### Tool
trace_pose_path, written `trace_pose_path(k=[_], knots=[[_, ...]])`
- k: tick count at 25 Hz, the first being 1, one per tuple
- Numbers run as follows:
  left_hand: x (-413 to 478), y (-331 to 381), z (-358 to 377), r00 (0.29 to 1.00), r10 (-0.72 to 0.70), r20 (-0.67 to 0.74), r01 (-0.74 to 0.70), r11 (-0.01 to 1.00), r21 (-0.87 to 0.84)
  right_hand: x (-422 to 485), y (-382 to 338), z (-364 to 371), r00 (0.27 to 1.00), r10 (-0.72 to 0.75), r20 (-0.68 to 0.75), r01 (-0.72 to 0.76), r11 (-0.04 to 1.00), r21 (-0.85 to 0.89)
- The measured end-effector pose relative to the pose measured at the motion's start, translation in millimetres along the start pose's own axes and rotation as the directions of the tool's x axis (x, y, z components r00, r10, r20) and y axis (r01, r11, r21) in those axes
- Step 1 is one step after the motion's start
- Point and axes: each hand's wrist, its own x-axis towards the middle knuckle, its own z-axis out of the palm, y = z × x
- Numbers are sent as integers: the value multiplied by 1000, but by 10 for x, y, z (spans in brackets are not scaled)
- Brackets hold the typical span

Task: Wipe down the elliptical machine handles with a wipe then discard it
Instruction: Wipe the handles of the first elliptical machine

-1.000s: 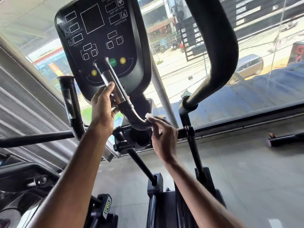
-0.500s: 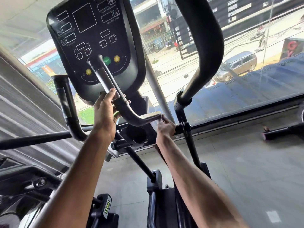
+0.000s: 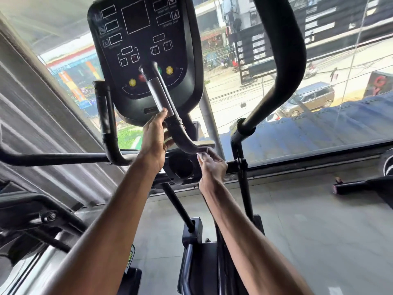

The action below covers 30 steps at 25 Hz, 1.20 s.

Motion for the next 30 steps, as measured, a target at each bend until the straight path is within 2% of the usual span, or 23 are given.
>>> trace_pose_path(k=[5,7,9,10,11,12,13,14,15,16,17,19,20,22,26,30], knots=[[-49,-25,-80,999,4,42,-5,1000,26,-536,57,84,998,-14,54,9,996,84],[-67,-15,-129,998,2,58,-4,1000,23,-661,71,74,994,-33,100,26,997,66],[-74,-6,-199,998,0,64,-1,1000,3,-822,64,-5,978,-114,176,121,992,-31],[-72,-24,-242,998,-6,56,6,1000,-14,-874,42,-58,946,-245,212,277,951,-137],[-62,-59,-277,999,-22,41,24,999,-33,-871,2,-113,859,-436,269,505,808,-302],[-54,-115,-303,999,-48,23,49,998,-50,-841,-64,-153,701,-611,369,710,549,-441],[-65,-189,-326,997,-77,5,77,994,-75,-783,-152,-171,485,-715,504,849,248,-466],[-77,-274,-326,994,-105,-13,103,989,-105,-706,-259,-148,280,-724,630,914,1,-405],[-98,-358,-305,991,-129,-32,123,982,-143,-636,-379,-82,117,-677,727,925,-192,-327],[-127,-435,-270,987,-151,-54,139,972,-190,-585,-504,20,-2,-604,797,905,-341,-256],[-165,-504,-234,982,-173,-81,148,957,-250,-556,-613,146,-74,-524,848,869,-451,-202],[-228,-630,-141,965,-228,-126,167,912,-375,-527,-782,380,-174,-340,924,783,-617,-80],[-249,-688,-97,957,-257,-138,182,895,-407,-514,-835,464,-199,-228,953,734,-679,-9],[-298,-807,-46,935,-321,-150,226,867,-443,-480,-856,552,-187,14,982,651,-747,135],[-378,-918,46,909,-412,-69,304,766,-566,-424,-754,534,-221,271,937,474,-810,346],[-437,-961,102,889,-457,-20,314,642,-699,-542,-660,498,-124,442,888,268,-847,459]])
